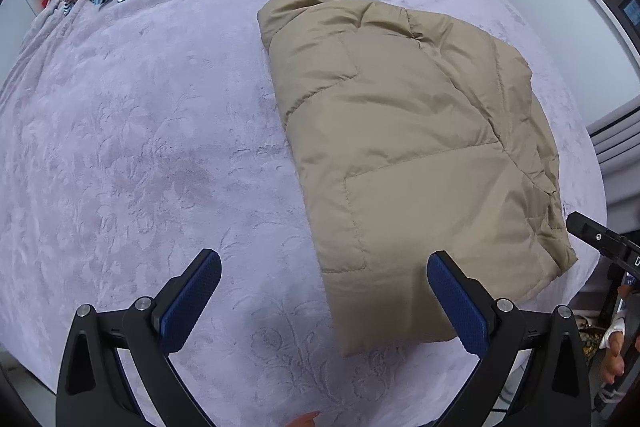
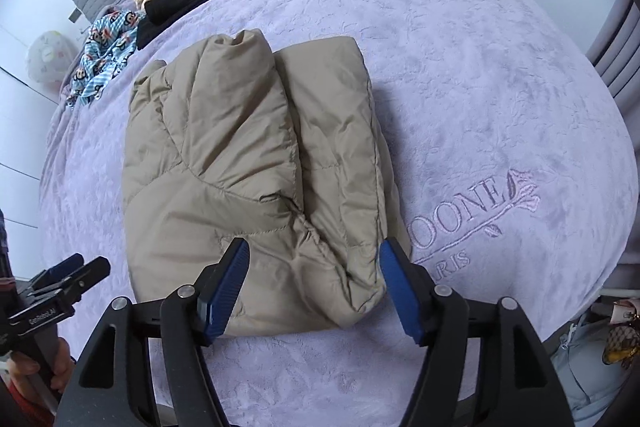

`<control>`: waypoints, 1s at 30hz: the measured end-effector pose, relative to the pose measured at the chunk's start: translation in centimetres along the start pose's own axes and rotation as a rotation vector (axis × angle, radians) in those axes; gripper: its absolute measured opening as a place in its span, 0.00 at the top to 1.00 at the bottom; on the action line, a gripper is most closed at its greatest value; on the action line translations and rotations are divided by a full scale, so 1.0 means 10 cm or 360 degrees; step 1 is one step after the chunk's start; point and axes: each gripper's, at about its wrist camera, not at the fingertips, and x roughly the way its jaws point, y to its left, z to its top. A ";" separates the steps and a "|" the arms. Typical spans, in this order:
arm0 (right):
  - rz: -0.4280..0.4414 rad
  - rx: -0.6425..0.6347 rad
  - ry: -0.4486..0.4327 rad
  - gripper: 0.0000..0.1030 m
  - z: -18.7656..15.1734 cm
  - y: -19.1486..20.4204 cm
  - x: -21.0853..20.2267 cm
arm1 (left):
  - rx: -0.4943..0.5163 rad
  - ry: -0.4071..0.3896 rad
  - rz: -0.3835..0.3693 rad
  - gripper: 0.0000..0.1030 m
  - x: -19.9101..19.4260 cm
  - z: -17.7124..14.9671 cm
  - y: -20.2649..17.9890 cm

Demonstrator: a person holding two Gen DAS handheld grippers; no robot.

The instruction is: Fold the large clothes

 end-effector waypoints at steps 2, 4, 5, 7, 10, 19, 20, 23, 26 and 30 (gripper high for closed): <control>0.0020 -0.0016 0.0039 0.30 0.10 -0.05 0.05 | -0.0047 0.0012 0.0000 0.00 0.03 0.02 0.01; 0.0054 -0.0047 0.0075 0.20 0.20 -0.10 0.11 | -0.0100 0.0032 0.0009 0.00 0.07 0.05 0.03; 0.0083 -0.0062 0.0090 0.19 0.26 -0.12 0.13 | -0.0125 0.0046 0.0022 0.00 0.11 0.07 0.05; 0.0145 -0.0087 0.0116 0.19 0.38 -0.15 0.18 | -0.0178 0.0068 0.0025 0.00 0.16 0.10 0.09; 0.0178 -0.0131 0.0169 0.19 0.54 -0.20 0.30 | -0.0251 0.0067 -0.0051 0.00 0.20 0.19 0.16; 0.0421 -0.0247 0.0362 0.17 0.85 -0.24 0.69 | -0.0323 0.0181 -0.0432 0.00 0.64 0.49 0.27; 0.0422 -0.0286 0.0384 0.17 0.87 -0.21 0.73 | -0.0318 0.0187 -0.0472 0.00 0.68 0.52 0.26; 0.0354 -0.0375 0.0414 0.17 0.95 -0.17 0.89 | -0.0290 0.0203 -0.0573 0.00 0.77 0.61 0.21; 0.0267 -0.0384 0.0425 0.00 1.04 -0.24 1.05 | -0.0274 0.0202 -0.0648 0.00 0.86 0.67 0.23; 0.0568 -0.0260 0.0515 0.00 1.11 -0.37 1.21 | -0.0307 0.0232 -0.0820 0.00 1.05 0.71 0.37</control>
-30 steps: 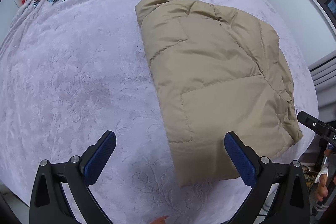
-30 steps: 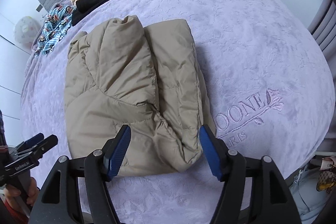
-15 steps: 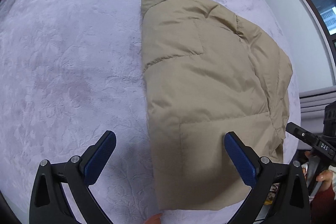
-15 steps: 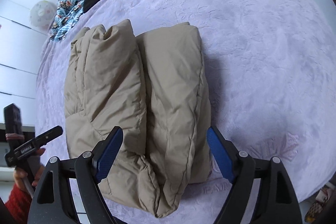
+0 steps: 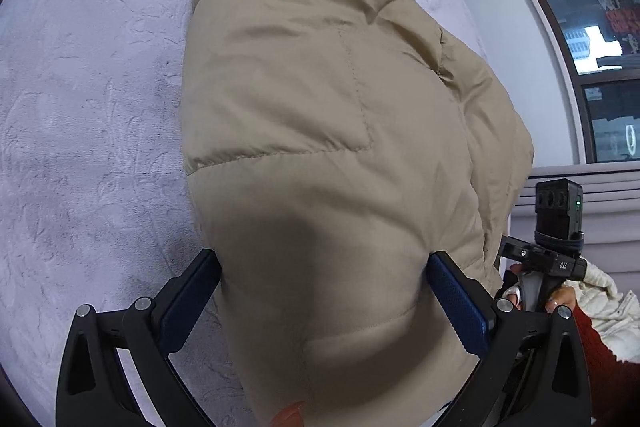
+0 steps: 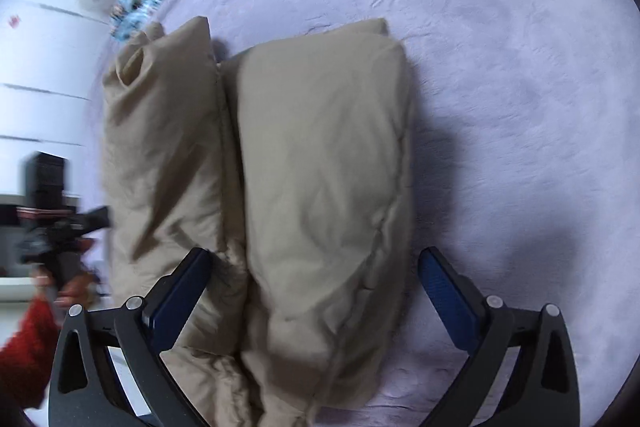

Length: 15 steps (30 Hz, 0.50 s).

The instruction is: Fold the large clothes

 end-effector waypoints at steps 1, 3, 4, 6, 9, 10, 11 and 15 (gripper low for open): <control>0.0109 0.0043 0.0001 0.00 0.02 -0.07 0.02 | -0.0003 0.0003 -0.0040 0.00 0.01 0.02 0.04; 0.0247 0.0115 0.0009 0.00 0.06 -0.17 0.07 | -0.0021 0.0015 -0.0133 0.00 0.06 0.05 0.14; 0.0264 0.0116 0.0010 0.00 0.08 -0.19 0.10 | -0.0032 0.0020 -0.0164 0.00 0.07 0.06 0.18; 0.0252 0.0063 0.0028 0.00 0.12 -0.17 0.18 | -0.0033 0.0028 -0.0183 0.00 0.12 0.08 0.23; 0.0294 0.0011 0.0072 0.00 0.20 -0.12 0.33 | -0.0017 0.0035 -0.0167 0.00 0.20 0.13 0.20; 0.0310 0.0012 0.0098 0.00 0.24 -0.11 0.41 | -0.0029 0.0038 -0.0161 0.00 0.23 0.13 0.19; 0.0313 0.0019 0.0122 0.00 0.26 -0.11 0.48 | -0.0054 0.0044 -0.0155 0.00 0.26 0.14 0.19; 0.0289 0.0141 0.0186 0.00 0.33 -0.15 0.63 | -0.0144 0.0057 -0.0129 0.00 0.37 0.16 0.10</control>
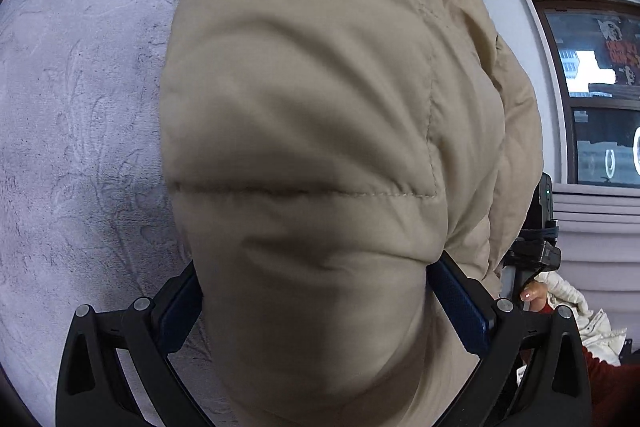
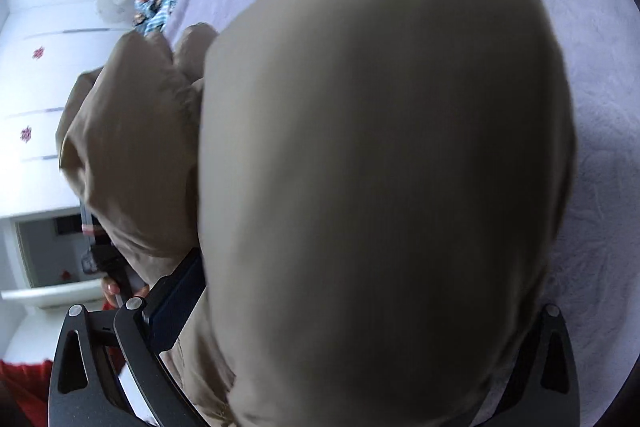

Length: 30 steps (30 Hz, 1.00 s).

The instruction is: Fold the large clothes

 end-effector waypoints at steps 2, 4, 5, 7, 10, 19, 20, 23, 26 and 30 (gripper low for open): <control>-0.0014 0.0047 -0.0005 0.01 -0.02 -0.01 -0.01 | 0.0026 -0.0030 0.0050 0.01 0.03 -0.05 -0.13; -0.0003 0.0076 -0.0013 0.11 -0.07 0.00 -0.04 | 0.0089 -0.0079 0.0114 0.08 -0.02 -0.11 -0.33; 0.0030 0.0090 -0.0022 0.25 -0.09 0.02 -0.05 | 0.0114 -0.0101 0.0130 0.14 -0.05 -0.10 -0.39; 0.0108 0.0115 -0.0048 0.39 -0.15 0.04 -0.12 | 0.0135 -0.0141 0.0128 0.22 -0.14 -0.13 -0.50; 0.0160 0.0085 -0.0077 0.50 -0.21 0.15 -0.21 | 0.0158 -0.0192 0.0066 0.27 -0.28 -0.16 -0.62; 0.0174 -0.0038 -0.0168 0.51 -0.31 0.83 -0.10 | 0.0208 -0.0359 -0.0031 0.27 -0.99 -0.14 -0.42; 0.0180 -0.0047 -0.0178 0.51 -0.31 0.95 -0.01 | 0.0214 -0.0375 -0.0030 0.27 -1.10 -0.13 -0.33; 0.0193 -0.0074 -0.0201 0.51 -0.33 1.32 0.27 | 0.0227 -0.0416 -0.0007 0.27 -1.49 -0.04 -0.02; 0.0225 -0.0099 -0.0205 0.51 -0.41 1.65 0.59 | 0.0214 -0.0450 0.0046 0.27 -1.93 0.02 0.33; 0.0266 -0.0153 -0.0166 0.51 -0.33 2.20 1.30 | 0.0187 -0.0507 0.0151 0.27 -2.52 0.11 0.95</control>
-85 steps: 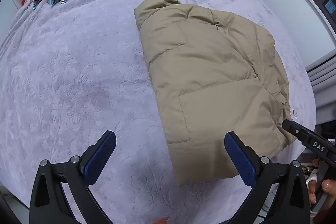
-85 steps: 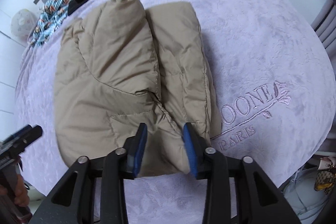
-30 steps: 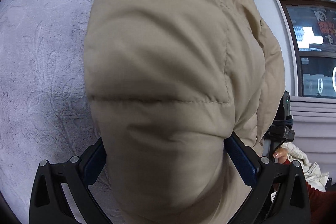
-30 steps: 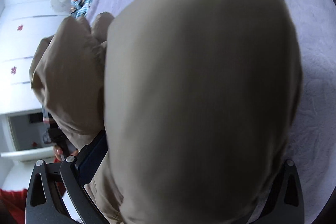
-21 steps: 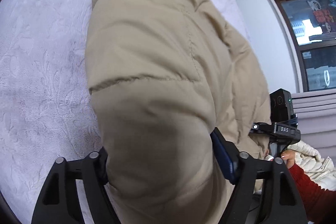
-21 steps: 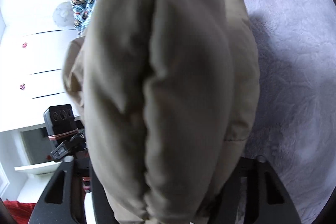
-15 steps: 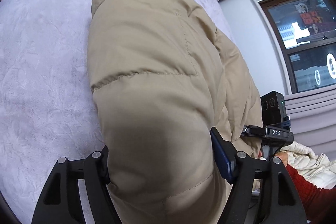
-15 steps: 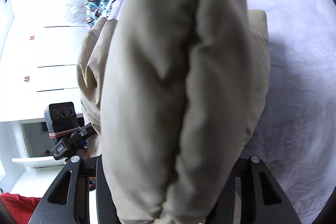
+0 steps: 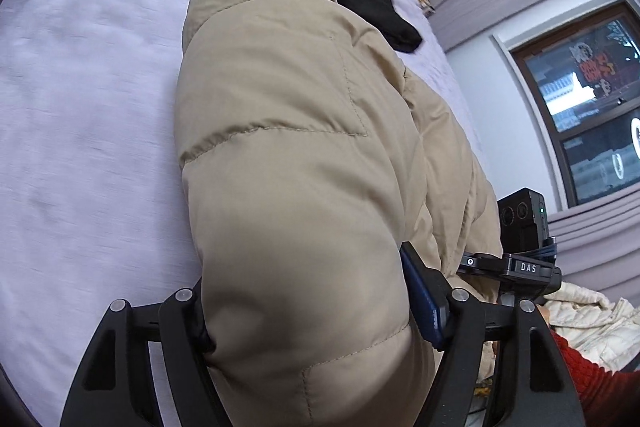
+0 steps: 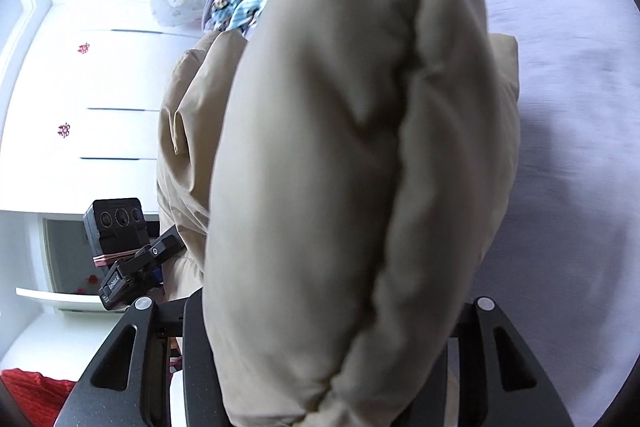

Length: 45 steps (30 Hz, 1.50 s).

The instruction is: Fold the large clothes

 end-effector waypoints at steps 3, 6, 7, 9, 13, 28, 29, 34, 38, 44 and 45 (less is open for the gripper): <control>0.0015 -0.0029 0.0028 0.51 -0.01 0.24 0.53 | -0.0054 -0.0024 0.0079 0.27 -0.22 0.09 0.51; -0.0010 -0.0048 0.0068 0.51 -0.01 0.41 1.00 | -0.0106 -0.0037 0.0146 0.27 -0.29 0.08 0.94; -0.0033 -0.0054 0.0082 0.51 -0.01 0.45 1.13 | -0.0131 -0.0032 0.0156 0.27 -0.36 0.04 1.19; -0.0101 -0.0065 0.0094 0.50 -0.01 0.49 1.27 | -0.0195 -0.0017 0.0153 0.25 -0.31 -0.02 1.44; -0.0204 -0.0013 0.0119 0.42 -0.03 0.46 1.34 | -0.0222 -0.0039 0.0221 0.23 -0.25 -0.15 1.53; -0.0665 -0.0542 -0.0249 0.84 -0.86 1.49 0.52 | 0.0176 -0.0233 0.0742 0.23 -0.15 0.49 1.01; -0.0683 -0.0585 -0.0200 0.84 -0.75 1.57 0.65 | 0.0212 -0.0219 0.0790 0.23 -0.05 0.50 0.96; -0.0949 -0.0650 -0.0006 0.89 -0.85 1.43 1.12 | 0.0259 -0.0166 0.0877 0.19 0.22 0.54 0.80; -0.0982 -0.0554 0.0038 0.89 -0.78 1.27 1.28 | 0.0293 -0.0134 0.0880 0.19 0.12 0.50 0.69; -0.0988 -0.0528 0.0045 0.89 -0.75 1.34 1.29 | 0.0248 -0.0023 0.0828 0.19 -0.24 0.14 0.74; -0.0991 -0.0510 0.0045 0.89 -0.76 1.34 1.28 | 0.0248 -0.0014 0.0838 0.17 -0.28 0.06 0.74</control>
